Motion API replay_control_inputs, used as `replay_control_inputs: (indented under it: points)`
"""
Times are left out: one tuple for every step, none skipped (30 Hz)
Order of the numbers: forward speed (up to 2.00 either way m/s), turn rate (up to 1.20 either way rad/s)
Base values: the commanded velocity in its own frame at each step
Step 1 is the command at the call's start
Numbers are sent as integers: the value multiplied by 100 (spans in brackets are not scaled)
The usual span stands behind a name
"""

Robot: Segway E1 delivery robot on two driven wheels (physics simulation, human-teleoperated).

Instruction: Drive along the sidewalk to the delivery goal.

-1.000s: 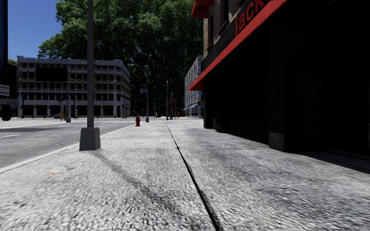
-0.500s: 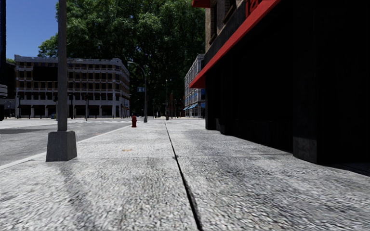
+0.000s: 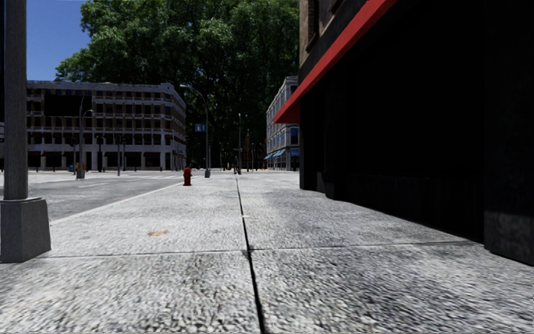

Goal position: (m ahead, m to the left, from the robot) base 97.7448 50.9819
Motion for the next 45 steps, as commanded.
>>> replay_control_inputs:
  points:
    - [198, 0]
    - [198, 0]
    - [198, 0]
    - [198, 0]
    - [198, 0]
    - [199, 0]
    - [199, 0]
    - [199, 0]
    - [200, 0]
    - [200, 0]
    - [200, 0]
    - [200, 0]
    - [200, 0]
    - [200, 0]
    - [200, 0]
    - [200, 0]
    - [200, 0]
    - [200, 0]
    - [200, 0]
    - [200, 0]
    - [200, 0]
    - [200, 0]
    - [200, 0]
    - [200, 0]
    - [200, 0]
    - [200, 0]
    - [200, 0]
    - [200, 0]
    - [200, 0]
    - [200, 0]
    - [200, 0]
    - [200, 0]
    - [200, 0]
    - [200, 0]
    - [200, 0]
    - [200, 0]
    - [200, 0]
    - [200, 0]
    - [200, 0]
    - [200, 0]
    - [200, 0]
    - [200, 0]
    - [200, 0]
    - [200, 0]
    - [200, 0]
